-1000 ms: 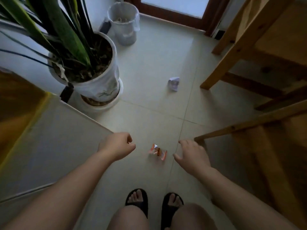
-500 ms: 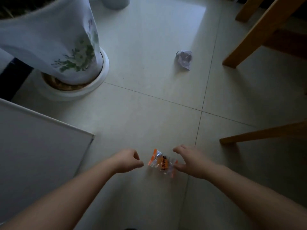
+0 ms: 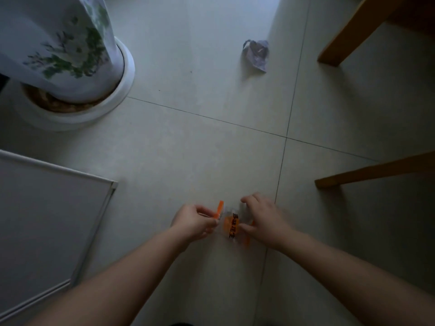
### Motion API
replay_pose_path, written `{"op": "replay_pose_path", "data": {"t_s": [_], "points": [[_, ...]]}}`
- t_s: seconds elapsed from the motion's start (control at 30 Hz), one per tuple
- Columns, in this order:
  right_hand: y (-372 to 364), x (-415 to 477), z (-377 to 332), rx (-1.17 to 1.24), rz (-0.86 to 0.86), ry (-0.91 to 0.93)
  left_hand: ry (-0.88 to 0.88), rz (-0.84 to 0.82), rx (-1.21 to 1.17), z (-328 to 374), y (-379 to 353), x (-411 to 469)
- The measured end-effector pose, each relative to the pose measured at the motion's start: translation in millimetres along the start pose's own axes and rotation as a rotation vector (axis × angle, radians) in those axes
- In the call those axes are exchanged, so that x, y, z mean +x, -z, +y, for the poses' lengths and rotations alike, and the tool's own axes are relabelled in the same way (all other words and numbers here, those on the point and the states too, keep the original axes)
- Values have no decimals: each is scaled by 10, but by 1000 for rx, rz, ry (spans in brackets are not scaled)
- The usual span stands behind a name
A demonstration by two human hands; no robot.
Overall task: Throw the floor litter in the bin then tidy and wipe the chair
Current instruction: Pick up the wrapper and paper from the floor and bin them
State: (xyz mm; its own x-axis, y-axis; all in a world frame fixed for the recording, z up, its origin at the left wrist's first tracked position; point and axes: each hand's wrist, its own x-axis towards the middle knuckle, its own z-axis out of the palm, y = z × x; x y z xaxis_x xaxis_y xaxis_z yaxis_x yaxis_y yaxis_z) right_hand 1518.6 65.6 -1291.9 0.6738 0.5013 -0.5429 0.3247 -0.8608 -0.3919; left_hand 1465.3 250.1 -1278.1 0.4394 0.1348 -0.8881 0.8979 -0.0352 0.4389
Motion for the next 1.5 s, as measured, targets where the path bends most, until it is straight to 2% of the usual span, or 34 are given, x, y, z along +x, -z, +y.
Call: {"op": "replay_pose_path", "data": {"t_s": [0.1, 0.23, 0.4, 0.47, 0.8, 0.87, 0.97, 1.1, 1.23, 1.5], "points": [[134, 4, -34, 64, -17, -10, -73, -66, 42, 114, 53, -90], [603, -157, -223, 251, -75, -66, -120, -75, 22, 450, 292, -514], [1294, -752, -785, 695, -42, -144, -116, -74, -6, 916, 676, -1511], [1622, -1021, -1038, 775, -30, -154, -116, -62, -6, 1139, 814, -1949], [3761, -2160, -2142, 879, 190, -220, -257, 51, -253, 2608, 1308, -3980], [4171, -2359, -2302, 896, 259, -247, -293, 114, -240, 2846, 1376, -4313], [4736, -2611, -2485, 933, 356, -289, -335, 189, -99, 3079, 1464, -4730], [5403, -2829, -2615, 996, 440, -287, -360, 157, 115, 3317, 1511, -5087], [5845, -2847, -2620, 1069, 524, -262, -406, 156, 218, 3656, 1517, -5278], [6373, -2086, -2273, 1239, 688, -444, -399, 193, 301, 4601, 1507, -4883]]}}
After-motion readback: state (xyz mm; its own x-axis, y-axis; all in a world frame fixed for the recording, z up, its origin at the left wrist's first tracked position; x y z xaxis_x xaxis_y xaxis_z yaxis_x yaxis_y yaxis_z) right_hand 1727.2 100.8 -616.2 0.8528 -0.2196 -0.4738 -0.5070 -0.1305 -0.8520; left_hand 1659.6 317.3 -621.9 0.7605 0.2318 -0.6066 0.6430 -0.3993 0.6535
